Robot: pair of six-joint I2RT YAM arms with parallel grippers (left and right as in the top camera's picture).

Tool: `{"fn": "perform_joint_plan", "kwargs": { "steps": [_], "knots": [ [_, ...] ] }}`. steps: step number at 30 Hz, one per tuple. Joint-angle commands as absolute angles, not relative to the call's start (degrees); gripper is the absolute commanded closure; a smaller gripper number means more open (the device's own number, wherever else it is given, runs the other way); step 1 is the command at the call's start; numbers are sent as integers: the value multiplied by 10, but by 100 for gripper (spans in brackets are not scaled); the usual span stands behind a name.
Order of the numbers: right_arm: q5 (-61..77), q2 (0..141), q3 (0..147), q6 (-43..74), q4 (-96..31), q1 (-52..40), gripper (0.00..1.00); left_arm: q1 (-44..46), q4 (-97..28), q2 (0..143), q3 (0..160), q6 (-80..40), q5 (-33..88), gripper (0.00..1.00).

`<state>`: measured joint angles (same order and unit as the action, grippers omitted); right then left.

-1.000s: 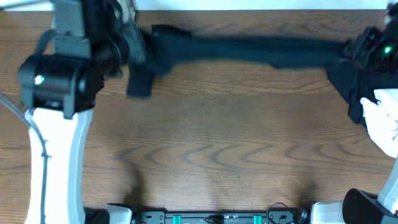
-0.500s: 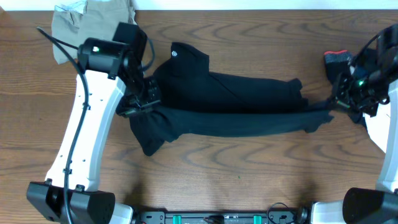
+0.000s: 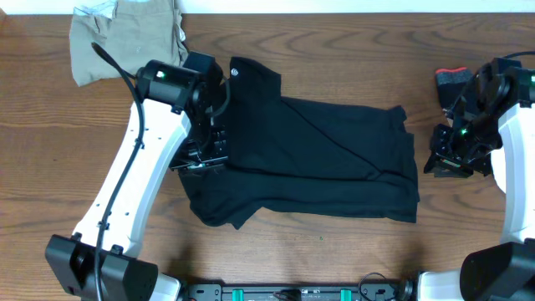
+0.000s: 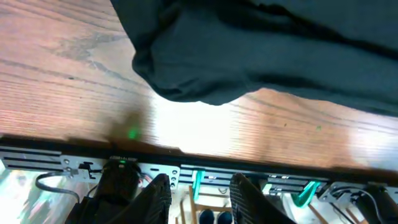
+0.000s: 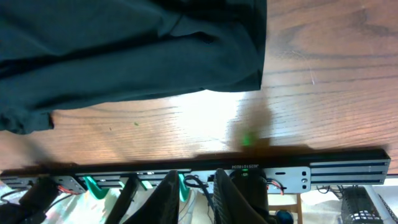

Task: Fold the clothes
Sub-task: 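Release the shirt and move both grippers to its top edge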

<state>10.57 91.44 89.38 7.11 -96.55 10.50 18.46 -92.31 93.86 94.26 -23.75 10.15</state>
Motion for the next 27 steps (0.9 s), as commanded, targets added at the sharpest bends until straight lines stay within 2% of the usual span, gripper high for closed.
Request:
{"fn": "perform_joint_plan", "kwargs": {
  "steps": [1, 6, 8, 10, 12, 15, 16, 18, 24, 26, 27],
  "knots": [
    [105, 897, 892, 68, -963, 96, 80, 193, -954, 920, 942, -229, 100, 66],
    [105, 885, 892, 68, -950, 96, 73, 197, -939, 913, 942, -229, 98, 64],
    [103, 884, 892, 68, -940, 96, 67, 197, -925, 914, 942, -225, 96, 53],
    [103, 884, 892, 68, -922, 96, 48, 197, -905, 914, 942, -221, 90, 35],
    [103, 884, 890, 68, -893, 96, 38, 197, -882, 914, 942, -221, 90, 28],
    [110, 884, 887, 68, -848, 93, 39, 197, -839, 915, 942, -221, 82, 21],
    [110, 884, 886, 68, -836, 91, 41, 197, -825, 917, 942, -221, 72, 15],
    [110, 885, 886, 68, -813, 86, 43, 196, -789, 924, 942, -221, 53, 11],
    [110, 912, 884, 68, -760, 66, 46, 186, -702, 987, 942, -181, 51, 10],
    [110, 931, 884, 74, -740, 60, 53, 182, -673, 1015, 942, -154, 51, 10],
    [110, 940, 884, 80, -729, 58, 60, 179, -659, 1030, 942, -150, 51, 10]
  ]
}}
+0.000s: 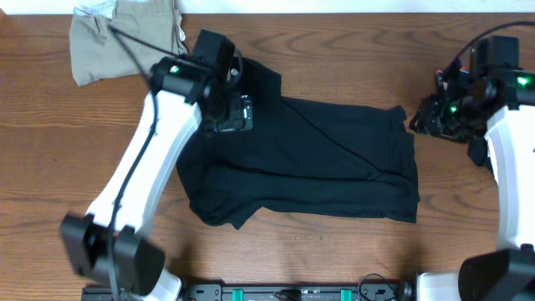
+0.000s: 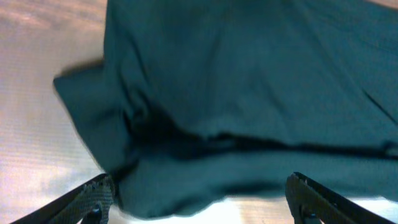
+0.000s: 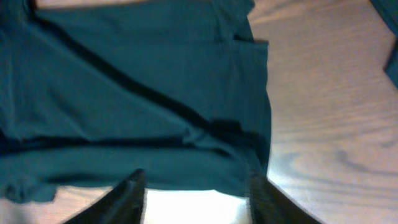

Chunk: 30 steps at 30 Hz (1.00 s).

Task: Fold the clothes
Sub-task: 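Release the shirt and move both grippers to its top edge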

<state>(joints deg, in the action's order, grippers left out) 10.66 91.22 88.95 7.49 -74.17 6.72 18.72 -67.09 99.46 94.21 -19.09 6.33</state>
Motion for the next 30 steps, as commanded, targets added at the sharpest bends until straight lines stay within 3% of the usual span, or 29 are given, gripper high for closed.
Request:
{"fn": "perform_joint_plan", "kwargs": {
  "steps": [1, 4, 8, 14, 30],
  "knots": [
    [110, 956, 884, 89, -715, 55, 68, 176, -645, 1044, 942, -151, 51, 10],
    [110, 987, 884, 107, -690, 51, 80, 167, -618, 1076, 942, -153, 51, 10],
    [110, 1045, 884, 116, -662, 45, 98, 154, -604, 1115, 942, -152, 51, 19],
    [114, 1112, 884, 124, -622, 33, 99, 145, -580, 1156, 942, -150, 51, 26],
    [124, 1202, 884, 136, -548, 1, 99, 145, -542, 1223, 942, -150, 73, 27]
  ]
}}
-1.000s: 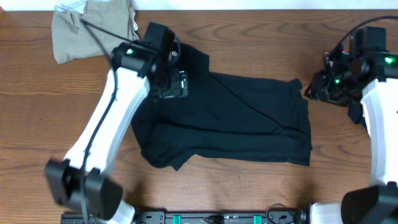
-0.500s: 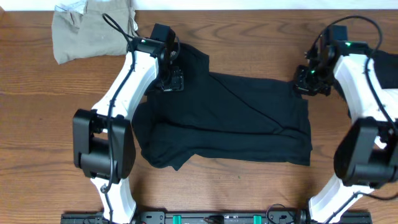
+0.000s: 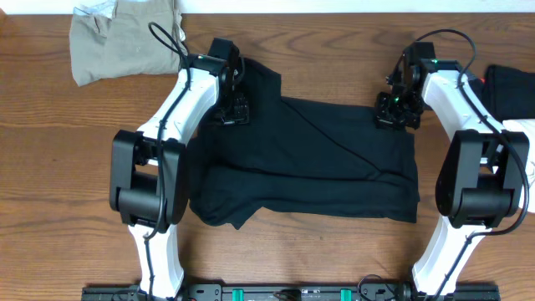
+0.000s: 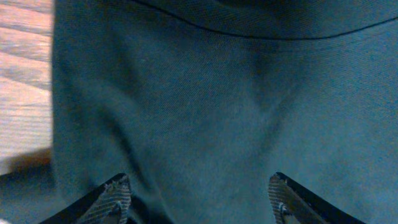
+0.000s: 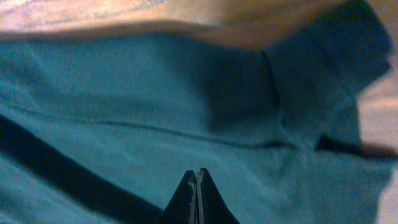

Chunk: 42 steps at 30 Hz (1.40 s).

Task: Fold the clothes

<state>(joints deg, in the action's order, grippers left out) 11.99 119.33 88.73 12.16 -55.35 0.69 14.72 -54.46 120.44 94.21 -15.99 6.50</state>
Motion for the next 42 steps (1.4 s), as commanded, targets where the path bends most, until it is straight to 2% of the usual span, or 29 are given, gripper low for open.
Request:
{"fn": "perform_joint_plan", "kwargs": {
  "steps": [1, 30, 42],
  "knots": [
    [123, 1204, 884, 139, -546, 1, 99, 145, -540, 1226, 942, -150, 73, 27],
    [78, 1274, 884, 166, -470, 3, 99, 145, -434, 1289, 942, -152, 88, 28],
    [32, 1322, 884, 180, -363, 29, 99, 139, -324, 1318, 942, -149, 85, 28]
  ]
}}
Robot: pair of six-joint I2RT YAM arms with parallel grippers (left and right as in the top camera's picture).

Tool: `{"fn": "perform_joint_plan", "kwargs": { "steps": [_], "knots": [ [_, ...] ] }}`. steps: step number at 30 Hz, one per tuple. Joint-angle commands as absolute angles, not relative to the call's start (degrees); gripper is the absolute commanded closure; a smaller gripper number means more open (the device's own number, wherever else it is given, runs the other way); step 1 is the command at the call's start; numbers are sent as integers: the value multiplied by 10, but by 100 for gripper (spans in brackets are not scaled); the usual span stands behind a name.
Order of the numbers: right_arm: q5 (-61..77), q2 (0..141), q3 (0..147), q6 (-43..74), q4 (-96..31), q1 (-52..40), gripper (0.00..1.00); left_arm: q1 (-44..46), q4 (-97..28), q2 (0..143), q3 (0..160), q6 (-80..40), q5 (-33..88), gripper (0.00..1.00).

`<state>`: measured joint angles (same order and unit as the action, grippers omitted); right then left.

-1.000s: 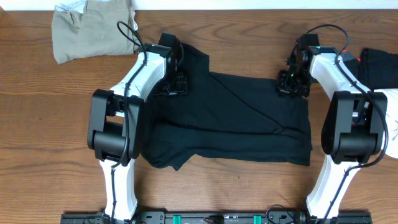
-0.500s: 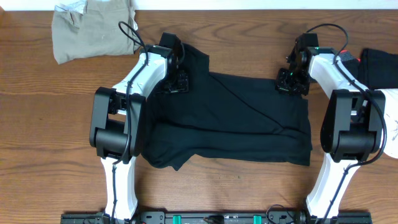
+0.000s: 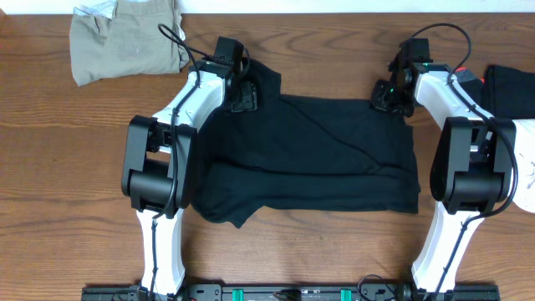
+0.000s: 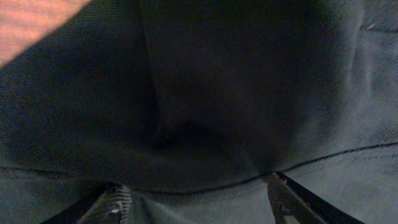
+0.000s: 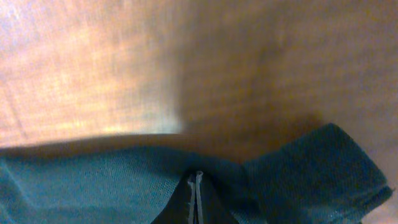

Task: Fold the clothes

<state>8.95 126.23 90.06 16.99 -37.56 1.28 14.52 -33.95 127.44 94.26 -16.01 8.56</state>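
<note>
A black shirt (image 3: 309,159) lies spread across the middle of the wooden table (image 3: 67,167). At its far left corner, near the collar, my left gripper (image 3: 242,94) is low over the cloth. In the left wrist view that gripper (image 4: 202,202) is open, its fingers (image 4: 115,200) wide apart with dark fabric (image 4: 205,112) filling the space between them. My right gripper (image 3: 389,99) is at the shirt's far right corner. In the right wrist view it (image 5: 196,180) is shut, its tips pressed together on the shirt's edge (image 5: 93,180), with bare wood beyond.
A folded beige garment (image 3: 125,38) lies at the far left corner of the table. A dark folded item (image 3: 512,88) sits at the right edge. A black rail (image 3: 292,293) runs along the near edge.
Both grippers have moved slightly toward the far edge of the shirt. The left one now sits over the collar corner, still open. The right one, still shut, is at the shirt's edge.
First my left gripper hung over the shirt's left side and the right one was off the cloth to the right, both nearly shut. Then both stood open nearer the far corners. By the last moment the right one had shut on the far right corner; the left stays open.
</note>
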Motion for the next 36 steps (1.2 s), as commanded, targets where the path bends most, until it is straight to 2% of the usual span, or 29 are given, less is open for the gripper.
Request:
{"fn": "perform_joint_plan", "kwargs": {
  "steps": [1, 12, 17, 18, 19, 21, 23, 27, 35, 36],
  "knots": [
    [27, 1327, 884, 180, -354, 34, 99, 137, -314, 1326, 942, -148, 85, 28],
    [-2, 1335, 884, 167, -274, 99, 99, 109, -199, 1391, 942, -104, 80, 27],
    [-3, 1335, 903, 166, -292, 128, 97, 90, -208, 1388, 957, -101, 55, 26],
    [-5, 1334, 915, 163, -310, 133, 94, 87, -219, 1385, 964, -101, 55, 17],
    [-9, 1334, 929, 157, -330, 137, 94, 84, -232, 1380, 971, -100, 55, 12],
    [-21, 1330, 964, 151, -373, 143, 93, 78, -249, 1361, 982, -100, 55, 9],
    [-28, 1322, 1007, 144, -417, 146, 86, 75, -250, 1333, 984, -100, 55, 1],
    [-28, 1293, 1104, 141, -509, 147, 74, 74, -248, 1247, 984, -101, 53, 2],
    [-27, 1181, 1240, 148, -668, 146, 32, 74, -322, 1049, 984, -101, 53, 2],
    [-27, 1158, 1245, 148, -689, 145, 21, 74, -343, 1027, 984, -102, 53, 2]
  ]
}}
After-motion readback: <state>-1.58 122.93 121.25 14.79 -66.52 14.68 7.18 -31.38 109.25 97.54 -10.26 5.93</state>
